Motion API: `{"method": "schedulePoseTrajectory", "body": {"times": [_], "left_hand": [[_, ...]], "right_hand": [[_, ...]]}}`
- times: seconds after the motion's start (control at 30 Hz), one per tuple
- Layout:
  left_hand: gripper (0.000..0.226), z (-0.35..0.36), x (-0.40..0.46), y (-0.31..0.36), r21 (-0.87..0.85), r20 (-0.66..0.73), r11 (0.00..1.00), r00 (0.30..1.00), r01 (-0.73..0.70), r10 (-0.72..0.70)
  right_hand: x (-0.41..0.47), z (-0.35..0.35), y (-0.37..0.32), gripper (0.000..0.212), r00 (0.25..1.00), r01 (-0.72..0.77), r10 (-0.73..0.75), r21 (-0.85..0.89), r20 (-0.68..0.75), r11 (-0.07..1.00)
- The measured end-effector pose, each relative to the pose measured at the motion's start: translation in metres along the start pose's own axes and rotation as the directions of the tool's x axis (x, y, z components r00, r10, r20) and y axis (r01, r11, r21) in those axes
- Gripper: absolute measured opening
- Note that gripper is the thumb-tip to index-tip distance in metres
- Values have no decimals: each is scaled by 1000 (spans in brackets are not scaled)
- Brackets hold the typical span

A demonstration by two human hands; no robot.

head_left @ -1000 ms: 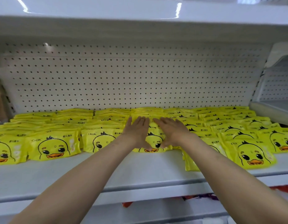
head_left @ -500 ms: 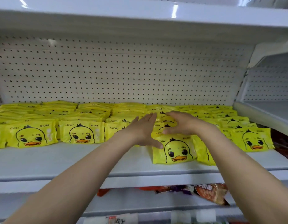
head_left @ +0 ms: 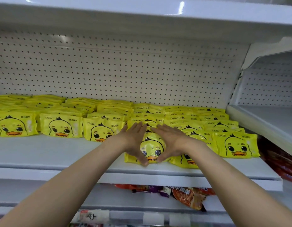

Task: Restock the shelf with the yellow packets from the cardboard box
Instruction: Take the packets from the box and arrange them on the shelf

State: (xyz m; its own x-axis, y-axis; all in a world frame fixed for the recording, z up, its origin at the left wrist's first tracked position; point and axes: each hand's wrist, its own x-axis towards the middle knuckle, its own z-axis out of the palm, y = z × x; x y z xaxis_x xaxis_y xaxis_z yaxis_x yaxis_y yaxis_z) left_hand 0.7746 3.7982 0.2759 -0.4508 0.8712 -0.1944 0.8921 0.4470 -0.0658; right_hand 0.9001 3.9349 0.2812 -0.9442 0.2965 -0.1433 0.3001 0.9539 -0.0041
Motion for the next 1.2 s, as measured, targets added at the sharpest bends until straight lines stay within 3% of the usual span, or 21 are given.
{"method": "schedulePoseTrajectory", "body": {"times": [0.2,0.47,0.83,1.03,1.2], "left_hand": [[149,3,8,2,38,-140,996,987,81,-75],[153,-4,46,-8,133,-313,982,946,132,-84],[151,-13,84,-20,117,-321,966,929,231,-184],[153,-13,78,-21,172,-280,959,945,223,-169],[150,-21,78,-18,159,-221,965,960,209,-172]], "right_hand": [[9,2,3,132,995,13,-17,-34,-100,999],[47,2,9,141,950,-134,115,-47,-289,990],[84,-6,13,135,926,-211,169,-94,-337,973],[81,-7,22,133,958,-141,142,21,-247,990],[81,-7,27,127,960,-121,110,-28,-259,992]]}}
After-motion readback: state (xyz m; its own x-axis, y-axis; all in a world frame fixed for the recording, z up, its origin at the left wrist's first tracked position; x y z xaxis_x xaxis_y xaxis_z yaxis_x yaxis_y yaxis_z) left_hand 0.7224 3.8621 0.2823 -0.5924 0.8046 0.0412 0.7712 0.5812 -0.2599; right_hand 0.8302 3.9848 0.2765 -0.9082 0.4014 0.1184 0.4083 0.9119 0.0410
